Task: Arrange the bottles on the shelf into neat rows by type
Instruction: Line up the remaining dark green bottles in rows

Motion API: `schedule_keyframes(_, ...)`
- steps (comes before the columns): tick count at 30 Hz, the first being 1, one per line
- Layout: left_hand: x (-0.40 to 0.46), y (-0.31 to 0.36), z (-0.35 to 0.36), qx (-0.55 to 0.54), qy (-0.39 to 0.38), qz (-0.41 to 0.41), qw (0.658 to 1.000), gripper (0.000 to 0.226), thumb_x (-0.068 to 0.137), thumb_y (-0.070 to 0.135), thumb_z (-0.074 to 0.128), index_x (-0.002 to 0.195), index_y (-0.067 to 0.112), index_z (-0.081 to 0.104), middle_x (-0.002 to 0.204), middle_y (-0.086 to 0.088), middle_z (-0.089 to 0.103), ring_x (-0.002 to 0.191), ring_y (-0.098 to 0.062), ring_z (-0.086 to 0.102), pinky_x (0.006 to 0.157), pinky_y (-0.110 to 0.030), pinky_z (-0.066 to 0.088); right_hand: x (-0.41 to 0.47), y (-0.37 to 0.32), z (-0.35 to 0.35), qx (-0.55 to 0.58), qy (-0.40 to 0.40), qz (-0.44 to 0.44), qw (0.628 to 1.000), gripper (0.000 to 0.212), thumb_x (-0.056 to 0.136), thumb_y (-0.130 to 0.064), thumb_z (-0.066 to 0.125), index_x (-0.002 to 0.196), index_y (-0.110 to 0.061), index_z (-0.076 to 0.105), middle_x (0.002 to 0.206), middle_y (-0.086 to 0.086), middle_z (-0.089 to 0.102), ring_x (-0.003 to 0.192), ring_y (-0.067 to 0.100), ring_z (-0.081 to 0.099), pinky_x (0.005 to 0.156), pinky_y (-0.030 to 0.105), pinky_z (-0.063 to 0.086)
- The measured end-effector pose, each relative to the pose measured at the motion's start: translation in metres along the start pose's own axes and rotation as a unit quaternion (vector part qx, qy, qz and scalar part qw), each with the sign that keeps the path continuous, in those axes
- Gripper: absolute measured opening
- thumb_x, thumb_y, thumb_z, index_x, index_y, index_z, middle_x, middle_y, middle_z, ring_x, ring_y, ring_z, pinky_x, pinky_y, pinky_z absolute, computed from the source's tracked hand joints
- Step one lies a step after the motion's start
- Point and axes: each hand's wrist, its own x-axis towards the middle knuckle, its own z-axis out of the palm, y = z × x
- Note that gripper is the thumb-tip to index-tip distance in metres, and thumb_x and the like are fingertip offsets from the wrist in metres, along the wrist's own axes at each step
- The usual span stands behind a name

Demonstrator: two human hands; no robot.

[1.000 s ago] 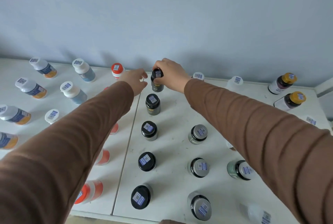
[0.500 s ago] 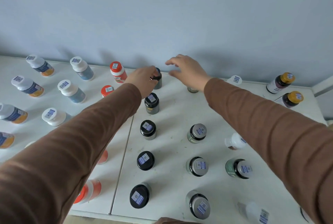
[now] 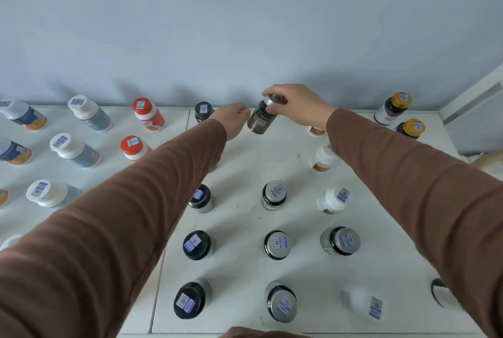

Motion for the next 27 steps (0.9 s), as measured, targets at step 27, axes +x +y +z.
schedule_keyframes(27, -0.046, -0.012, 0.027, -0.004, -0.043, 0.047, 0.998, 0.037, 0.090, 0.016, 0.056, 0.127, 0.018, 0.053, 0.129, -0.007, 0.056, 0.112, -0.025, 0.057, 0.099, -0.037, 0.046, -0.068, -0.018, 0.030, -0.115, -0.042, -0.052, 0.991, 0.042, 0.083, -0.021, 0.069, 0.124, -0.021, 0.058, 0.115, 0.000, 0.052, 0.102, 0.019, 0.052, 0.079, 0.030, 0.038)
